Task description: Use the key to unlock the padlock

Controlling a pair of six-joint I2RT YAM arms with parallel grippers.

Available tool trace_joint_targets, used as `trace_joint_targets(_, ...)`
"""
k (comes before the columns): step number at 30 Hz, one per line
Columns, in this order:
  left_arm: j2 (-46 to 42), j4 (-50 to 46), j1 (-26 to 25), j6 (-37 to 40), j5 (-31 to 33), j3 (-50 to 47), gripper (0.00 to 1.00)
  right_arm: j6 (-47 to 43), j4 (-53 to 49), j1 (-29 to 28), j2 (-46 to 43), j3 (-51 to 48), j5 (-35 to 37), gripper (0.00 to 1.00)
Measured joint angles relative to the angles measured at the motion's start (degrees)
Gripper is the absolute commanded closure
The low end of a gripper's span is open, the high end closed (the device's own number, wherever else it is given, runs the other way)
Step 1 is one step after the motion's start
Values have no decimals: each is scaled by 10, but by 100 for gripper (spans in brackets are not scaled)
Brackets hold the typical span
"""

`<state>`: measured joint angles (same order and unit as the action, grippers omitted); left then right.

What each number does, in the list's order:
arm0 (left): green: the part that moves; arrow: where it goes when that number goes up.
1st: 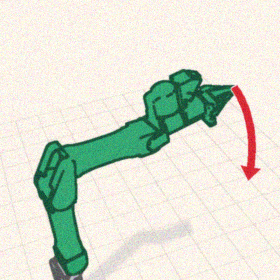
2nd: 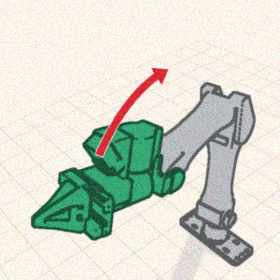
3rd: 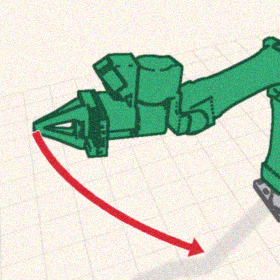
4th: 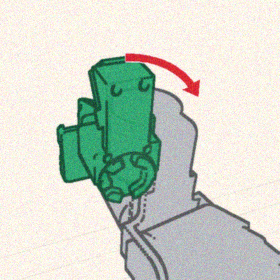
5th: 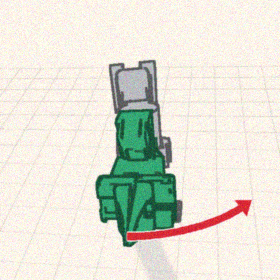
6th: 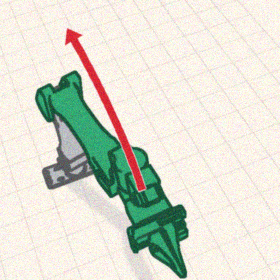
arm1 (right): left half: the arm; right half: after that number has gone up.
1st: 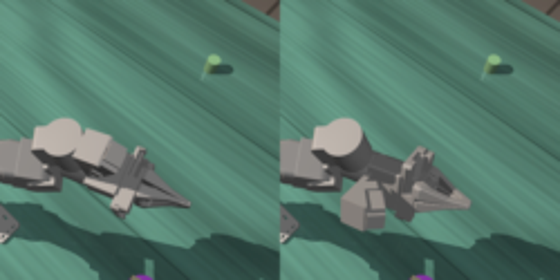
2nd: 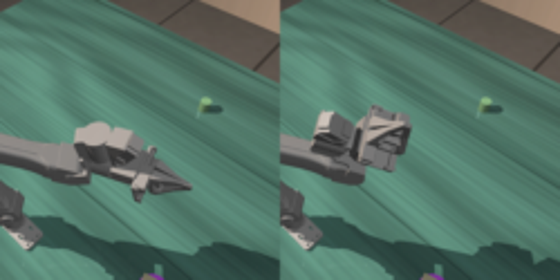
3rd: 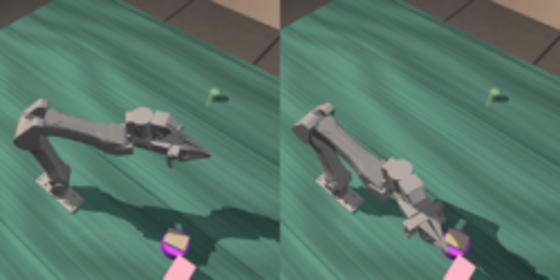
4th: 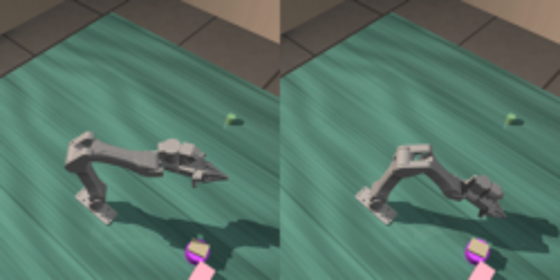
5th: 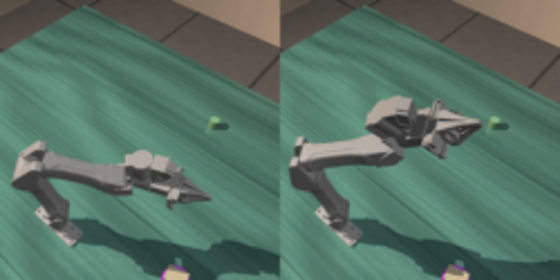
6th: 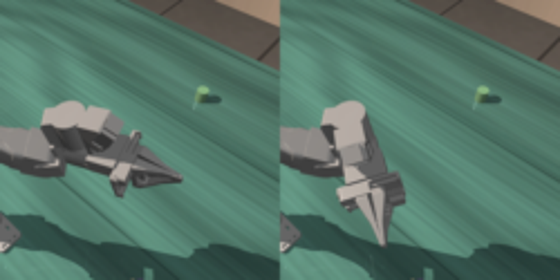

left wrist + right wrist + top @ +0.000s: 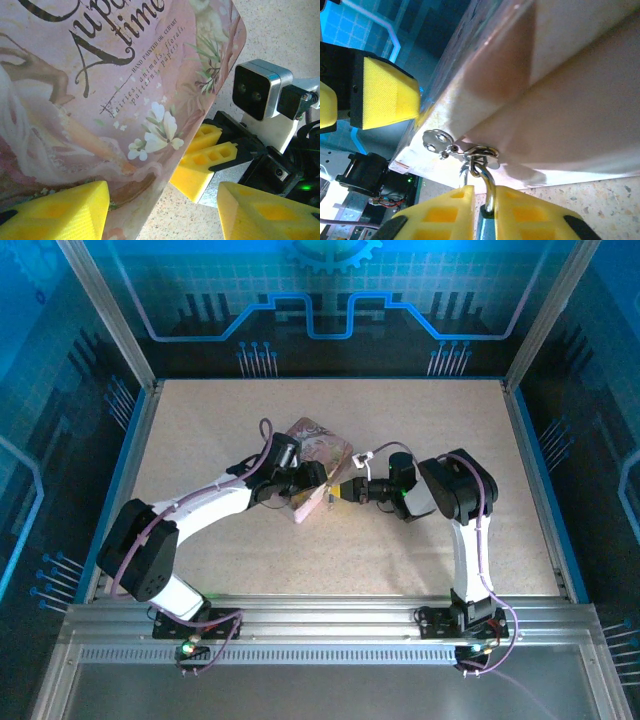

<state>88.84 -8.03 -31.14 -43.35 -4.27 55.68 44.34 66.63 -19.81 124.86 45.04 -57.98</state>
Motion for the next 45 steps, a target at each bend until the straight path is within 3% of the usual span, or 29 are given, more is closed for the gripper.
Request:
trace_joint_targets(5, 0, 1, 3, 0, 1, 0, 40, 2, 0, 0, 0, 0, 5, 100)
trace_joint_targets(12, -1, 12, 3, 0, 2, -7, 40, 27, 25, 1, -3, -14, 32, 100)
trace_joint_targets(26, -28, 62, -14, -4, 1, -52, 40, 160, 99, -3, -18, -72, 142, 100)
trace_joint_targets(37, -30, 72, -35, -17, 9, -60, 40, 230, 95, -31, -49, -87, 276, 100)
trace_joint_targets(45, -35, 89, -37, -26, 11, -72, 39, 221, 39, -38, -80, -76, 315, 100)
